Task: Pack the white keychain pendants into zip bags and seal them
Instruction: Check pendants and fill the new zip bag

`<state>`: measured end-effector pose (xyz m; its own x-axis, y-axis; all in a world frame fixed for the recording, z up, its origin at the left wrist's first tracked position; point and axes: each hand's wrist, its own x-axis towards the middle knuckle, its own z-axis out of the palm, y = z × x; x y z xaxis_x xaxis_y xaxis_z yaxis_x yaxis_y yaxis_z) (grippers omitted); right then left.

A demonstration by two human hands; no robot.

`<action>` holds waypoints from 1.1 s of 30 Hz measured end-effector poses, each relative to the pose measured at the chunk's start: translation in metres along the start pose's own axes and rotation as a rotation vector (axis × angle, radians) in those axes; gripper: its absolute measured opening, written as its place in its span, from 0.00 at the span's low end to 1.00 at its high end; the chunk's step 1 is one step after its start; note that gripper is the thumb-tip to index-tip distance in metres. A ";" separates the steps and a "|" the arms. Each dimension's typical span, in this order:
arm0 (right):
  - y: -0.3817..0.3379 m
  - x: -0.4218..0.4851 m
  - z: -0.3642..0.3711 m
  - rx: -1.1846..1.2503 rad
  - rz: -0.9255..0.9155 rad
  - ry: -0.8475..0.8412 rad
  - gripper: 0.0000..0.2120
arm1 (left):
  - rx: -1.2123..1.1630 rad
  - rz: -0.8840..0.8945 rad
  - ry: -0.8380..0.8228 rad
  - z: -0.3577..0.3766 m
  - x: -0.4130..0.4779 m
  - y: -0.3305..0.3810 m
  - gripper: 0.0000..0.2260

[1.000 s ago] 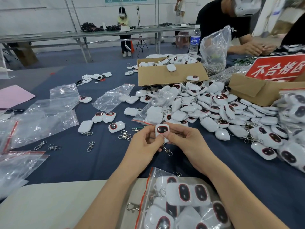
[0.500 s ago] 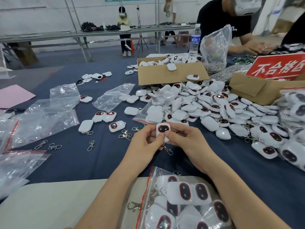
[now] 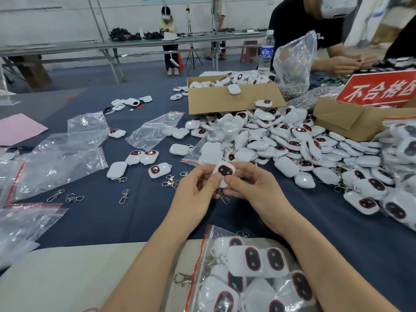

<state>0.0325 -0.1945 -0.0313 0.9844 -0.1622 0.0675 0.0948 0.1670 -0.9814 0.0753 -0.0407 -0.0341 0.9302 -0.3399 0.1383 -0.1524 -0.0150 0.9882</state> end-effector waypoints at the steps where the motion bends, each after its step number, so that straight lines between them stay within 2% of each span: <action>1: 0.000 0.000 0.000 -0.002 -0.001 0.002 0.11 | 0.003 -0.001 0.001 0.000 0.000 0.000 0.06; 10: 0.002 0.001 0.000 -0.004 -0.017 -0.027 0.15 | 0.050 0.117 0.050 0.003 -0.003 0.001 0.08; 16: 0.001 -0.001 -0.005 -0.023 -0.045 -0.114 0.09 | 0.105 0.158 0.051 0.001 -0.004 0.004 0.12; 21: 0.001 -0.001 -0.002 0.000 -0.077 -0.077 0.09 | 0.060 0.107 0.055 -0.002 -0.003 0.005 0.07; 25: 0.001 0.000 -0.002 -0.058 -0.087 -0.041 0.02 | 0.042 0.108 0.081 -0.001 -0.003 0.006 0.06; 26: 0.001 0.000 -0.002 -0.072 -0.082 -0.034 0.02 | 0.044 0.116 0.084 0.000 -0.003 0.006 0.05; 28: 0.002 0.001 -0.001 -0.089 -0.064 -0.020 0.10 | 0.064 0.139 0.092 0.001 -0.004 0.006 0.05; 30: 0.004 0.003 -0.001 -0.094 -0.050 0.003 0.15 | 0.129 0.156 0.072 0.003 -0.005 0.004 0.07; 33: 0.006 0.005 -0.003 -0.024 -0.037 0.048 0.14 | 0.326 0.229 -0.029 0.007 -0.007 0.000 0.18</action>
<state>0.0376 -0.1968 -0.0373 0.9721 -0.2141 0.0961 0.1273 0.1368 -0.9824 0.0667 -0.0453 -0.0359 0.8509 -0.3953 0.3459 -0.4568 -0.2317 0.8589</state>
